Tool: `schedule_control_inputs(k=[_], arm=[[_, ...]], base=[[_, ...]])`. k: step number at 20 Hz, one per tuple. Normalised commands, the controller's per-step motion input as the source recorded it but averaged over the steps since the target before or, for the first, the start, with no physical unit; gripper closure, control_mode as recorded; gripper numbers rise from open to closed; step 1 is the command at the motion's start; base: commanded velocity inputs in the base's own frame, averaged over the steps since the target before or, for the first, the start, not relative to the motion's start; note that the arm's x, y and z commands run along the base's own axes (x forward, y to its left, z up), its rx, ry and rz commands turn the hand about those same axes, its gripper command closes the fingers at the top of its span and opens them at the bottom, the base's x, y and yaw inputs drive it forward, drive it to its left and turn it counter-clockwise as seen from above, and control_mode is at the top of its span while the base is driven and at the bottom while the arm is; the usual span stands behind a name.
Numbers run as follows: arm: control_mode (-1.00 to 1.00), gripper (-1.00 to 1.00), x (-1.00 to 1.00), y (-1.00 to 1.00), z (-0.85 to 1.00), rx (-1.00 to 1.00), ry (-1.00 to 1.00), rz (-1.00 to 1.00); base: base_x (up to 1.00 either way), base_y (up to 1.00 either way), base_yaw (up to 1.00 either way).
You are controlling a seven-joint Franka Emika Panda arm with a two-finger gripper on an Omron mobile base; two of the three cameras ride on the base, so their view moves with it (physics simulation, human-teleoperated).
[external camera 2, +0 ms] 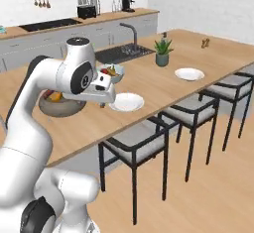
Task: Place one bun and one sausage from the bowl on each plate.
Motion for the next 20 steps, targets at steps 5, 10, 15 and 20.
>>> schedule_control_inputs(k=[5,10,15,20], arm=[[1.00,-1.00,0.00,0.00,0.00,0.00,0.00,0.00],[1.00,-1.00,0.00,0.00,0.00,0.00,0.00,0.00],[1.00,-1.00,0.00,0.00,0.00,0.00,0.00,0.00],[1.00,-1.00,0.00,0.00,0.00,0.00,0.00,0.00]], base=[[0.00,-0.17,0.89],[0.14,-0.38,0.77],[0.00,-1.00,0.28],[0.20,-0.63,0.12]])
